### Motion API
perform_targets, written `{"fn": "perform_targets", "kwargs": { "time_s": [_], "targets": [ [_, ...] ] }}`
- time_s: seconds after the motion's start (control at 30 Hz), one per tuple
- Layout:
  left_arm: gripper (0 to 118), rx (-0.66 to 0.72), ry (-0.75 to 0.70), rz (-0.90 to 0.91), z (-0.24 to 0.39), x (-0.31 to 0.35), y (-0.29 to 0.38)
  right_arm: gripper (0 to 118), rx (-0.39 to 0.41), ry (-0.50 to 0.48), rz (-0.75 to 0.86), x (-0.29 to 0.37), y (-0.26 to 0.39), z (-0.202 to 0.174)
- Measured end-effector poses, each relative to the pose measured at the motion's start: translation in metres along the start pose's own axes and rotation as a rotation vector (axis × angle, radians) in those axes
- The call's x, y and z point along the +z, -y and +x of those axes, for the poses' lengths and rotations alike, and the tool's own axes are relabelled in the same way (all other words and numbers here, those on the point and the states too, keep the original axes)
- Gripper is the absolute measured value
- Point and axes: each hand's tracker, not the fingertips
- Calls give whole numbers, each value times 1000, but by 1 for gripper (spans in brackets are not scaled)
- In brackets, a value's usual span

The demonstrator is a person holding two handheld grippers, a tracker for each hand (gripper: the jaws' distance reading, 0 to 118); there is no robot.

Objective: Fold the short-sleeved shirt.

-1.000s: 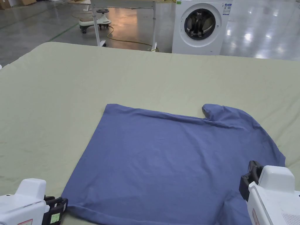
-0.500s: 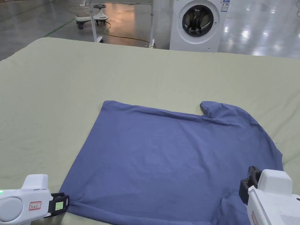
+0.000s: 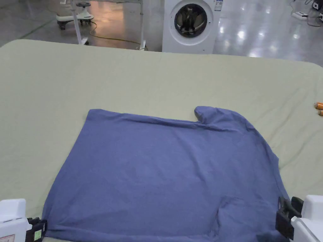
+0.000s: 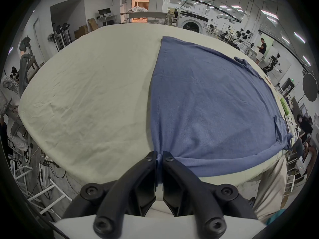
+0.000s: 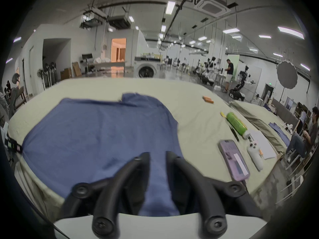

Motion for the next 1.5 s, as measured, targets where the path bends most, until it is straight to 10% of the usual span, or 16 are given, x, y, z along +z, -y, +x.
{"fn": "perform_targets", "kwargs": {
  "time_s": [0.17,0.4,0.47,0.57,1.03,1.5],
  "targets": [
    [2,1,4,5,0,-1,2,53,-45,-72,-158,-9,32,26],
    [2,0,4,4,0,-3,2,52,-28,-126,-321,-29,70,19],
    [2,6,9,3,-2,-2,2,49,-30,-117,-302,-30,71,19],
    [2,6,10,0,0,-3,1,5,-48,-148,-319,-29,63,23],
    [2,-2,50,194,4,17,-40,4,-105,-159,-213,-12,-14,35],
    [1,-62,21,261,21,-65,-179,4,-165,-129,-193,-141,-103,30]
  ]
}}
